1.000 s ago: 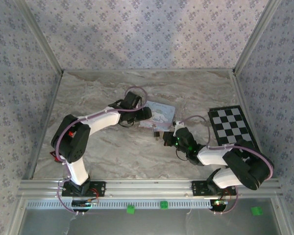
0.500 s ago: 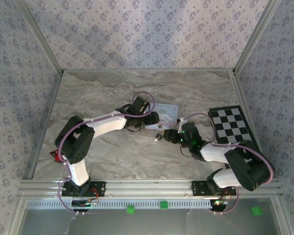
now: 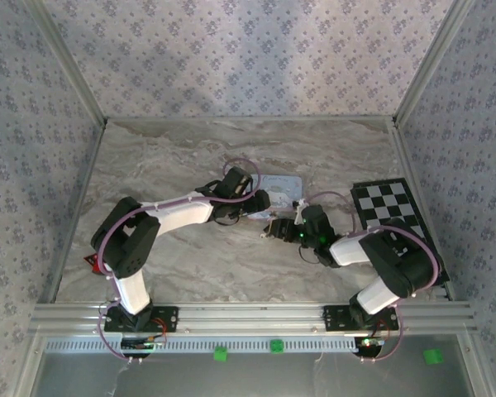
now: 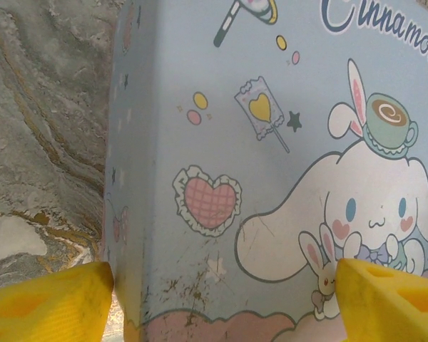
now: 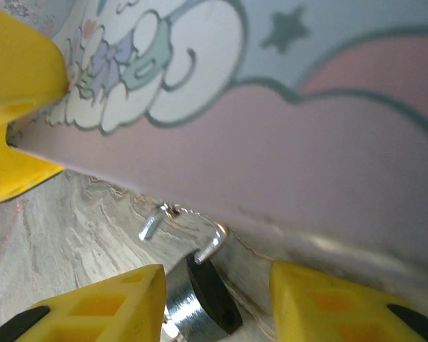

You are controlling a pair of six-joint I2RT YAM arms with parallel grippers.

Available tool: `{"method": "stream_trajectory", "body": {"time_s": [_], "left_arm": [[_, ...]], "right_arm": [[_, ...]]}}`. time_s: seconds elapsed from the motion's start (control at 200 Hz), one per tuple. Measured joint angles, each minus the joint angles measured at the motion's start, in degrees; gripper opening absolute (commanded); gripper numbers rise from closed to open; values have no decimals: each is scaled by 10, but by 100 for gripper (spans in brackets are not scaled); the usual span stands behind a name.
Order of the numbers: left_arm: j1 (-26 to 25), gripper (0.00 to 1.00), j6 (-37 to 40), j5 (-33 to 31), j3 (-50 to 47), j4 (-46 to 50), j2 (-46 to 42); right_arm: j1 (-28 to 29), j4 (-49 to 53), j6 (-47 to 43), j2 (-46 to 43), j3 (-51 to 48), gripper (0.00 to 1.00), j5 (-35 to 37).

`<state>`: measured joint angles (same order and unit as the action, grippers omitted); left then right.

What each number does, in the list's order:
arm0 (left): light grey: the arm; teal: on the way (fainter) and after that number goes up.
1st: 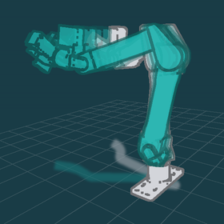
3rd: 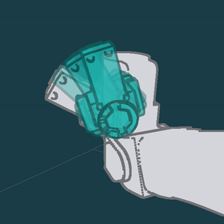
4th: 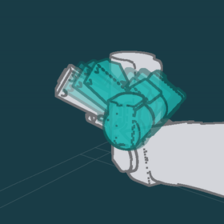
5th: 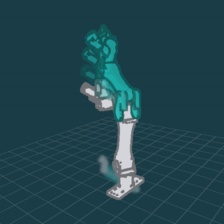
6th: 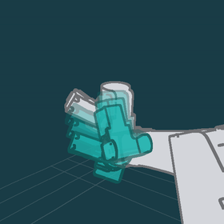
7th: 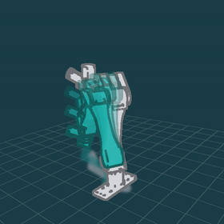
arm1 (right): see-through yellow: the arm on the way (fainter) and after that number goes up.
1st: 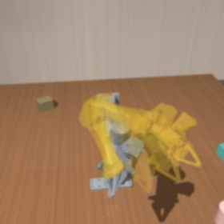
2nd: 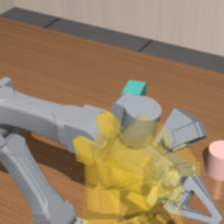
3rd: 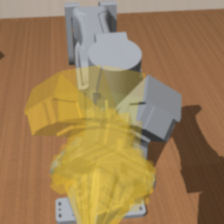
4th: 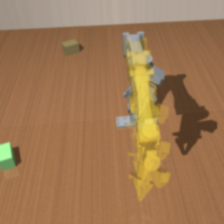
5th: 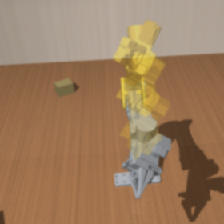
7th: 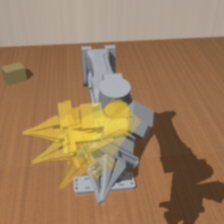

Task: Unlock the padlock with the key

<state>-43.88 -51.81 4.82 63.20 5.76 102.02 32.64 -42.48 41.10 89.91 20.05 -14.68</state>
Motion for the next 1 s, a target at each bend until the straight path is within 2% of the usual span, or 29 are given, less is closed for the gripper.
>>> {"method": "stream_trajectory", "body": {"time_s": [0.04, 0.205, 0.395, 0.52, 0.655, 0.82, 1.004], "left_arm": [[0, 80, -2, 0, -1, 0, 0], [0, 80, -4, -2, -11, -9, -7], [4, 80, -8, -2, -19, -11, -13], [4, 80, -8, -2, -23, -12, -16], [4, 80, -13, -4, -30, -14, -21], [4, 80, -25, -4, -43, -24, -30], [4, 80, -32, -7, -50, -27, -35]], "right_arm": [[4, -9, 0, 10, 6, 38, 1], [45, -10, 0, 37, 33, 37, 29], [68, 16, -1, 38, 44, 31, 74], [70, 25, 1, 38, 48, 30, 86], [70, 19, 12, 40, 48, 25, 89], [60, -31, 43, 54, 40, 17, 81], [45, -81, 73, 64, 29, 13, 64]]}}
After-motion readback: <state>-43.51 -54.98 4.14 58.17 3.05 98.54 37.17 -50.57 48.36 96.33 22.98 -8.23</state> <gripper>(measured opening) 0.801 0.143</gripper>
